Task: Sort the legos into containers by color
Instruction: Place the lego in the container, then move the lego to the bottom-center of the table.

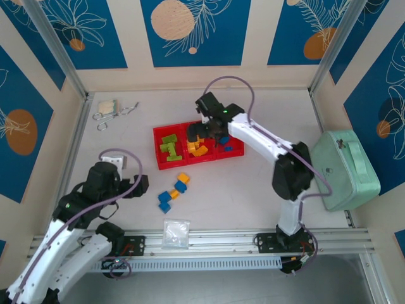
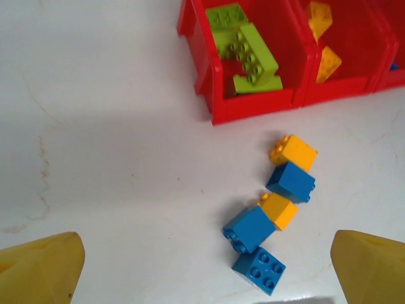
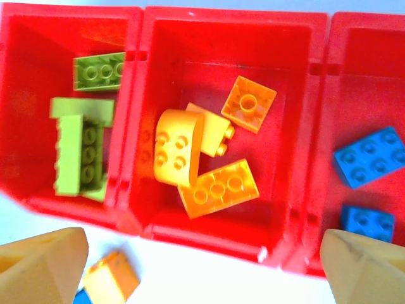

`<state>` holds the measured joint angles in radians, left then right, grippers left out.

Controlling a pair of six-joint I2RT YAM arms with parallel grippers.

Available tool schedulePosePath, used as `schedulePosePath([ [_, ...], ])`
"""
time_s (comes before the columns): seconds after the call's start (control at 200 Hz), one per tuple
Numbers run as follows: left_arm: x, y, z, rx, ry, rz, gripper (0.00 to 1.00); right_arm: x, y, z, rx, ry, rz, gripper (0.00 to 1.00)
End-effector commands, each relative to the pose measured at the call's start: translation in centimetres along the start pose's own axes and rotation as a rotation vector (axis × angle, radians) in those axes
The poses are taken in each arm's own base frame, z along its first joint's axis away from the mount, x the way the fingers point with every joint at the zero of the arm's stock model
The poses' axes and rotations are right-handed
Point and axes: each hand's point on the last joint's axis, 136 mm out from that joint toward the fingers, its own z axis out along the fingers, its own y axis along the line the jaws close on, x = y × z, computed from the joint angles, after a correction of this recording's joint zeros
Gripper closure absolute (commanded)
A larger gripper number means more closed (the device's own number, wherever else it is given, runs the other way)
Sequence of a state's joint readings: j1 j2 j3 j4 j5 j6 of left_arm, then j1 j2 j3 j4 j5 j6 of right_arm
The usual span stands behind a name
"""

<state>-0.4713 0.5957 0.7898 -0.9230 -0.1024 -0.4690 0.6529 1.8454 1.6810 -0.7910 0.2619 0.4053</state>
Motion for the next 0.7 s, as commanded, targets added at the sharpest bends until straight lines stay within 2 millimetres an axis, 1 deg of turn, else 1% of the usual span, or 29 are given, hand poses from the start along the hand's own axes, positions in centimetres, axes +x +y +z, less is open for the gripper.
schedulePosePath([
  [0.0, 1.7, -2.1, 1.7, 0.093, 0.138, -0.089, 0.01, 1.6, -0.9, -3.4, -0.024, -0.026, 0.045, 0.05],
  [0.045, 2.8, -2.7, 2.8, 0.111, 0.201, -0.134, 0.01, 2.6, -1.3, -4.2, -0.045, -0.032, 0.061, 0.05],
  [0.105, 4.2, -2.6, 3.7, 0.087, 0.266, -0.178, 0.00, 3.8, -1.8, -4.9, -0.073, -0.040, 0.087, 0.05],
  [0.16, 5.1, -2.2, 4.1, 0.053, 0.301, -0.190, 0.01, 5.0, -2.3, -5.5, -0.097, -0.049, 0.113, 0.05],
  [0.235, 5.8, -1.8, 4.1, 0.012, 0.317, -0.187, 0.02, 6.3, -3.0, -6.0, -0.120, -0.054, 0.156, 0.05],
  [0.345, 6.6, -2.2, 4.5, 0.006, 0.340, -0.214, 0.05, 8.4, -4.4, -5.5, -0.131, -0.028, 0.211, 0.05],
  [0.43, 7.2, -2.9, 5.1, 0.020, 0.365, -0.226, 0.07, 9.6, -4.8, -5.0, -0.134, -0.004, 0.234, 0.05],
  [0.555, 7.8, -4.5, 6.0, 0.052, 0.425, -0.187, 0.08, 11.1, -4.9, -4.4, -0.142, 0.022, 0.256, 0.05],
  [0.695, 8.1, -5.2, 6.8, 0.041, 0.485, -0.116, 0.07, 12.2, -5.4, -4.1, -0.125, 0.039, 0.275, 0.05],
])
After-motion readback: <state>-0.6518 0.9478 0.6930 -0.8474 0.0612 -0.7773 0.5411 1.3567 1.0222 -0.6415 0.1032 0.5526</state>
